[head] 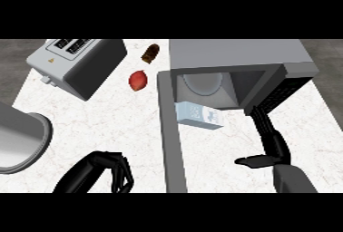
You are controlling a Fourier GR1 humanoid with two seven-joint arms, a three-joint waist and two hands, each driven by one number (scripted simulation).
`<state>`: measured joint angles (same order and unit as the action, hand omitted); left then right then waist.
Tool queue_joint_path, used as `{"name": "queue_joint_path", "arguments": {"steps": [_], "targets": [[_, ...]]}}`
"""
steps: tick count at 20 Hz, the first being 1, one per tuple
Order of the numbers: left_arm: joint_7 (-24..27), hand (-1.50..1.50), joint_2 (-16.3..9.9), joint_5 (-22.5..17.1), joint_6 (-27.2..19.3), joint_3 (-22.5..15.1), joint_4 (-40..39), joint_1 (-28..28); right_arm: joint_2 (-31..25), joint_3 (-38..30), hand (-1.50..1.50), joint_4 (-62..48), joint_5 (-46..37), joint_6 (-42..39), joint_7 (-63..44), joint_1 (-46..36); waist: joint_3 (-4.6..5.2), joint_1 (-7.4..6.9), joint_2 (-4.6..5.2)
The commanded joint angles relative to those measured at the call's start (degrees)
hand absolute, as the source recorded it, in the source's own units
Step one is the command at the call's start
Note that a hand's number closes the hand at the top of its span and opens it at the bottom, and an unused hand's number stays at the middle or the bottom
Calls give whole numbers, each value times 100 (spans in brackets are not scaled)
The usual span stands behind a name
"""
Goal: Pick up the milk, place it into the microwave and close the microwave
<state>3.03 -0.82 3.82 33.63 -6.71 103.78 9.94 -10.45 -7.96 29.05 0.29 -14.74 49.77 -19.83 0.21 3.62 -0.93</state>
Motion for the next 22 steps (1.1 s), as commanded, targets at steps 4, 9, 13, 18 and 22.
{"name": "queue_joint_path", "arguments": {"steps": [4, 9, 13, 18, 22], "targets": [[477, 150, 78, 775, -262, -567, -844, -662, -314, 51, -150, 1776, 376, -415, -98, 1720, 6, -23, 28], [652, 150, 81, 907, -739, -830, -1574, -1305, -663, 7, -150, 3267, 938, -1047, -377, 2891, -1, -102, 64], [1166, 150, 82, 876, -1732, -1803, -2309, -1360, -1053, -211, -150, 4037, 1444, -1468, -445, 3418, -6, -143, 82], [1018, 150, 81, 658, -2458, -3070, -2944, -1715, -1260, -70, -150, 4919, 1846, -1809, -853, 3645, -6, -88, 90], [969, 150, 81, -9, -3462, -3945, -3402, -2127, -1410, -120, -150, 5533, 2467, -1999, -1328, 3673, -3, -44, 111]]}}
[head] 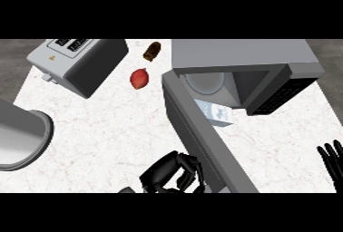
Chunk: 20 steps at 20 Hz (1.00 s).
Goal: Pick up the milk, place it into the microwave and close the microwave
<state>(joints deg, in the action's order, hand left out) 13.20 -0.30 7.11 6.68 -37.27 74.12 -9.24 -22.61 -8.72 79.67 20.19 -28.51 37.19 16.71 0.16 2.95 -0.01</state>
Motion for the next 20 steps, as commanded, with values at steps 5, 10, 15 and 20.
{"name": "queue_joint_path", "arguments": {"steps": [5, 10, 15, 20], "targets": [[-365, 150, 27, -997, -1828, -1697, -601, -980, -254, 268, -150, 1550, 760, -641, -584, 427, 12, 235, 31], [-523, 150, 25, -1582, -2766, -2123, -554, -1740, -307, 368, -150, 2060, 1068, -532, -967, 268, 12, 359, 55], [-462, 150, 22, -2068, -3380, -2193, -885, -2237, -464, 523, -150, 2427, 1201, -536, -1332, 170, 17, 521, 121], [-323, 150, 25, -2558, -3943, -1878, -1082, -2764, -677, 515, -150, 2787, 1465, -568, -1613, 160, 22, 673, 159]]}}
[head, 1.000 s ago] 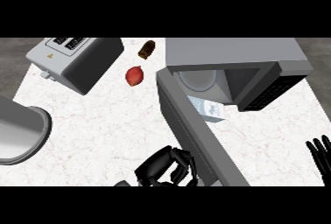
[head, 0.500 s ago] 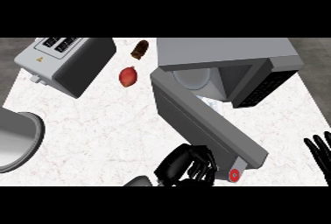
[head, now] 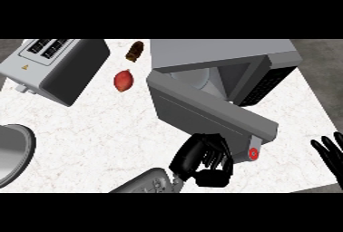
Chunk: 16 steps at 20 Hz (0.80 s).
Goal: Pick up the milk, place it into the microwave and close the microwave
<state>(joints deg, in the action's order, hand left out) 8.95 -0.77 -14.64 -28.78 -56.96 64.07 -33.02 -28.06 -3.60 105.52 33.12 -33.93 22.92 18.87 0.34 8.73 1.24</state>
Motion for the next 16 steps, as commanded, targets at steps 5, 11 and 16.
{"name": "queue_joint_path", "arguments": {"steps": [5, 11, 16], "targets": [[271, 150, 75, -763, -889, 215, -411, -849, -233, -16, -150, 488, 392, 105, -452, -28, 1, 250, 61], [316, 150, 76, -1265, -1056, 505, -915, -1558, -381, -66, -150, 725, 731, 256, -781, -70, -2, 350, 105], [416, 150, 77, -1732, -1022, 597, -1198, -1803, -396, -13, -150, 897, 842, 481, -1023, -104, -5, 364, 157]]}}
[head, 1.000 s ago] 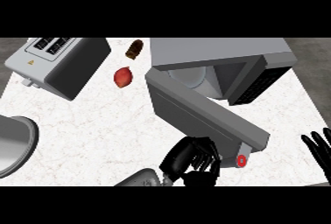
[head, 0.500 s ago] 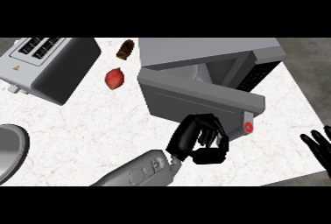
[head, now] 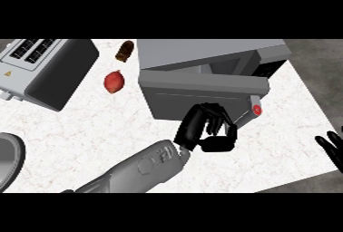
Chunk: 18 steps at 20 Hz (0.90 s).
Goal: Pick up the milk, place it into the microwave and close the microwave
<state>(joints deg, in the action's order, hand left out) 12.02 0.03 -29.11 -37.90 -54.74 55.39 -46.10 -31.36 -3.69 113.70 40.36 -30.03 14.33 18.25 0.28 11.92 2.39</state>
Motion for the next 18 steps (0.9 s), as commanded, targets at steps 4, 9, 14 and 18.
{"name": "queue_joint_path", "arguments": {"steps": [4, 9, 14, 18], "targets": [[322, 150, -3, -621, 60, 516, -555, -668, -128, -124, -150, 135, 234, 175, -240, -73, -2, 43, 62], [473, 150, -3, -967, 100, 660, -828, -825, -208, -268, -150, 163, 356, 209, -271, -196, -6, 73, 114], [730, 150, -3, -1323, 250, 684, -959, -852, -263, -310, -150, 178, 545, 227, -374, -169, -7, 119, 132], [734, 150, -3, -1625, 372, 777, -1118, -952, -241, -297, -150, 217, 590, 277, -400, -214, -12, 148, 160]]}}
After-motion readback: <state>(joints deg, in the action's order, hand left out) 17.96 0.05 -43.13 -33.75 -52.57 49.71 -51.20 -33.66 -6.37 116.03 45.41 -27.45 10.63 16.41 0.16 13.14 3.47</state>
